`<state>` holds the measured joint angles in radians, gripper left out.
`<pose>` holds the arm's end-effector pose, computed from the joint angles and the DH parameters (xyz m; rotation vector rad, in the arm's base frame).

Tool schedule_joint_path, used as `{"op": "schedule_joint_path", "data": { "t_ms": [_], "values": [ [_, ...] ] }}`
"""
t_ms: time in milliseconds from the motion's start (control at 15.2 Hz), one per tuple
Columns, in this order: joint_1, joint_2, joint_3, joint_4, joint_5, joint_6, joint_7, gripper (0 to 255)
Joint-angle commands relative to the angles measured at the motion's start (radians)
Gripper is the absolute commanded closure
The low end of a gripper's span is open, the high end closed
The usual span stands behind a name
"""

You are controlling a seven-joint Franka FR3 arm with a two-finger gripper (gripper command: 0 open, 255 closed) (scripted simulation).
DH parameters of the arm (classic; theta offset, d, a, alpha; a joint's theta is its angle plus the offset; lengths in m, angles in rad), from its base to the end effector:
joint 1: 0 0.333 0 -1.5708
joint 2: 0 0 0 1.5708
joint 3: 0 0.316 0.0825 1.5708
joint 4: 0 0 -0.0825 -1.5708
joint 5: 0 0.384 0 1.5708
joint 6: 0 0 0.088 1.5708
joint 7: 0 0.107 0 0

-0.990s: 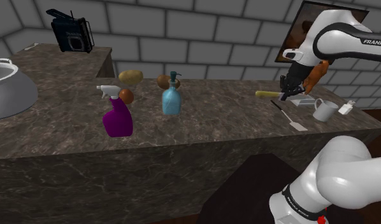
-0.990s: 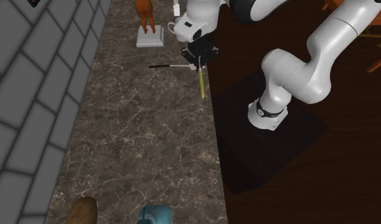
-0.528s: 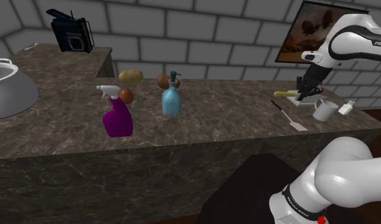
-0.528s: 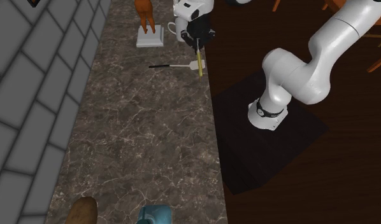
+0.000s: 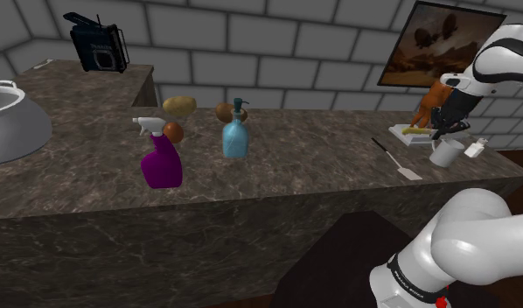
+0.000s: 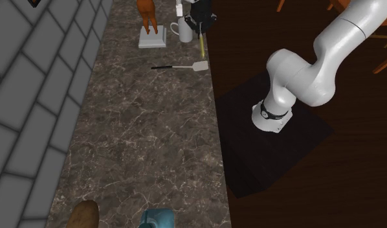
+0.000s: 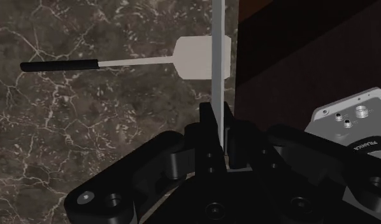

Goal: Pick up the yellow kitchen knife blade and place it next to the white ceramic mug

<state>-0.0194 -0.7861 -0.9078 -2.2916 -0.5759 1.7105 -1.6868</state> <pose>0.1612 -0.3895 0.4993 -2.7317 -1.5340 -0.0320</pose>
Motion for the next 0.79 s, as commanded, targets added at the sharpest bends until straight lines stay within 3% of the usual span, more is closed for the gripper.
{"op": "schedule_joint_path", "data": {
  "t_ms": [0,396,726],
  "values": [
    [0.007,0.016,-0.052,0.05,-0.015,-0.008,-0.057,255],
    [0.08,0.078,-0.231,0.207,-0.042,-0.008,-0.204,255],
    [0.2,0.119,-0.416,0.368,-0.054,-0.017,-0.321,255]
  ]
}}
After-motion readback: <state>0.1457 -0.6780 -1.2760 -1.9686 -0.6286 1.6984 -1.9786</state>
